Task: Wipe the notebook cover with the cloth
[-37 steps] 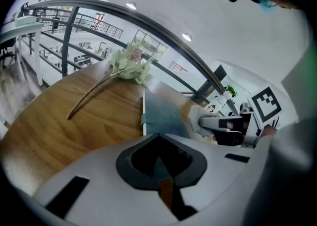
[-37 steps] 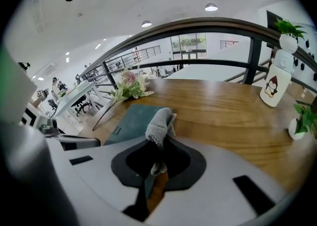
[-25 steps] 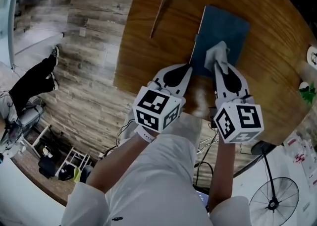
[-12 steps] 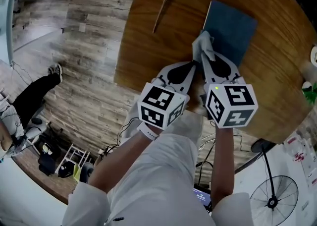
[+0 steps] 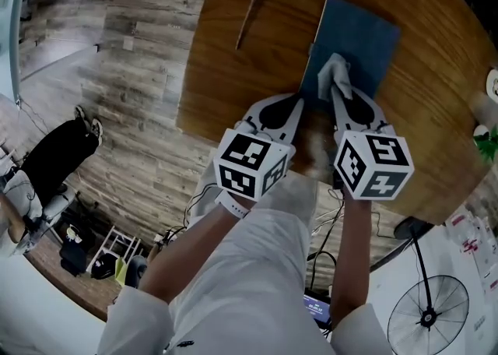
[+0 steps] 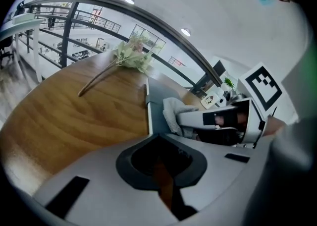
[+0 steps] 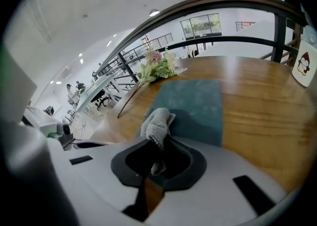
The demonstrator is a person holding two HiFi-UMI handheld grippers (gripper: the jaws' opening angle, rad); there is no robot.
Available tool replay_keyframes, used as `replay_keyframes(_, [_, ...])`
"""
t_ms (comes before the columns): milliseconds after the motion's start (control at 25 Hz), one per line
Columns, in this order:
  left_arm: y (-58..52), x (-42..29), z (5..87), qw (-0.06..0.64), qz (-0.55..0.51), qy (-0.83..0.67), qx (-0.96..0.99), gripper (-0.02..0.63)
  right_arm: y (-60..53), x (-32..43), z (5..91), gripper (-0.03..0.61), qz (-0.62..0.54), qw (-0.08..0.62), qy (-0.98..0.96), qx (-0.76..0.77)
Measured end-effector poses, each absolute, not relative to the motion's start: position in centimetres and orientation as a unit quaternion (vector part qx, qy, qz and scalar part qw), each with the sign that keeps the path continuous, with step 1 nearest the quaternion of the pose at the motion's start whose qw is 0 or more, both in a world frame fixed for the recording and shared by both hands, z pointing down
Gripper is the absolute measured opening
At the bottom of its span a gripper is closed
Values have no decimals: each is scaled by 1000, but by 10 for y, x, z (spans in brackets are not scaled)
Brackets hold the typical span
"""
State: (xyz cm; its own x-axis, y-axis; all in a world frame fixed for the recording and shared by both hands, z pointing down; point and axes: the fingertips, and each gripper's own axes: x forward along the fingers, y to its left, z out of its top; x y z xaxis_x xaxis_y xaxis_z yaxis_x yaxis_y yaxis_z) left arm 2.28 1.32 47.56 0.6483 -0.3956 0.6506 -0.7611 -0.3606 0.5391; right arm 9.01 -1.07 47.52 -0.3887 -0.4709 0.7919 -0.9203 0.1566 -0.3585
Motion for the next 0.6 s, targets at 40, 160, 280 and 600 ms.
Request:
replay_keyframes(40, [13, 23, 476, 434, 211, -363, 797, 18, -9, 95, 475, 38, 431, 261, -711, 490])
replay_keyframes(160, [14, 23, 476, 433, 213, -367, 795, 18, -5, 111, 476, 38, 436, 259, -701, 501])
replay_keyframes(280, [13, 23, 476, 431, 212, -371, 795, 18, -3, 125, 476, 38, 437, 256, -694, 512])
replay_keyframes(600, [13, 24, 475, 427, 213, -377, 794, 18, 4, 153, 476, 40, 436, 258, -680, 531])
